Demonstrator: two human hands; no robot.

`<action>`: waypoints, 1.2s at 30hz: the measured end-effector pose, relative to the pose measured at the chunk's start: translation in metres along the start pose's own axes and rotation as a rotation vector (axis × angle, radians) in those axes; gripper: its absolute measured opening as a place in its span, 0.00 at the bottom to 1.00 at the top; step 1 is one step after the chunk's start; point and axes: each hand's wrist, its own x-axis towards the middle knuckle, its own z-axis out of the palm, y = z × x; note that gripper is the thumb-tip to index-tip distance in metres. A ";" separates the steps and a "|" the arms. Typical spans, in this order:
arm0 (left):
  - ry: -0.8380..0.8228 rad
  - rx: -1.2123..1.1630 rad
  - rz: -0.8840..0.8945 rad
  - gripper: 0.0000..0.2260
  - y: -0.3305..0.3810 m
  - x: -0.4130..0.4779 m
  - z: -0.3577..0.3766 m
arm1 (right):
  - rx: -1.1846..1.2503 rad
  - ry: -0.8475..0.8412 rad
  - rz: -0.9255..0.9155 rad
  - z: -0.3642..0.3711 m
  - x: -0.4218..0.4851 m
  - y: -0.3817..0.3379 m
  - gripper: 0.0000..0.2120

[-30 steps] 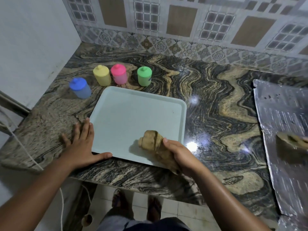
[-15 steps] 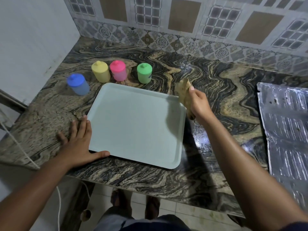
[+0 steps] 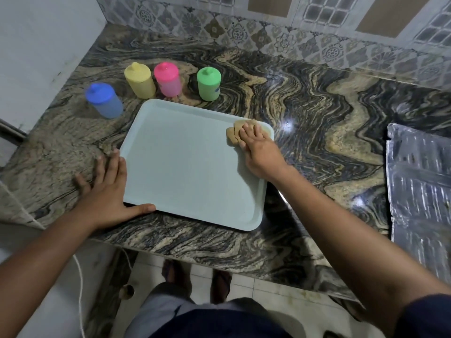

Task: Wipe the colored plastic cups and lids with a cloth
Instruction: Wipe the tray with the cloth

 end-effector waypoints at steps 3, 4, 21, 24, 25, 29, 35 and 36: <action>-0.001 0.018 -0.001 0.66 0.001 0.001 0.002 | 0.031 -0.002 0.005 0.002 -0.004 -0.001 0.24; -0.001 0.019 0.000 0.66 0.001 0.001 0.003 | 0.039 0.000 0.007 0.004 -0.007 -0.002 0.24; 0.014 0.043 0.003 0.66 0.002 0.001 0.004 | 0.307 -0.146 -0.067 0.040 -0.134 -0.058 0.24; 0.016 0.042 0.001 0.66 0.002 0.001 0.004 | 0.323 -0.153 -0.062 0.042 -0.152 -0.064 0.23; 0.015 0.042 0.000 0.66 0.002 0.001 0.004 | 0.330 -0.165 -0.056 0.041 -0.155 -0.066 0.23; 0.011 0.029 0.005 0.67 0.001 0.000 0.004 | 0.404 -0.261 -0.010 0.030 -0.162 -0.071 0.21; 0.002 0.013 0.011 0.67 0.002 -0.003 0.003 | 0.605 -0.377 0.093 0.003 -0.170 -0.067 0.17; 0.002 0.008 0.014 0.67 0.002 -0.003 0.003 | 0.735 -0.397 0.154 0.000 -0.170 -0.064 0.18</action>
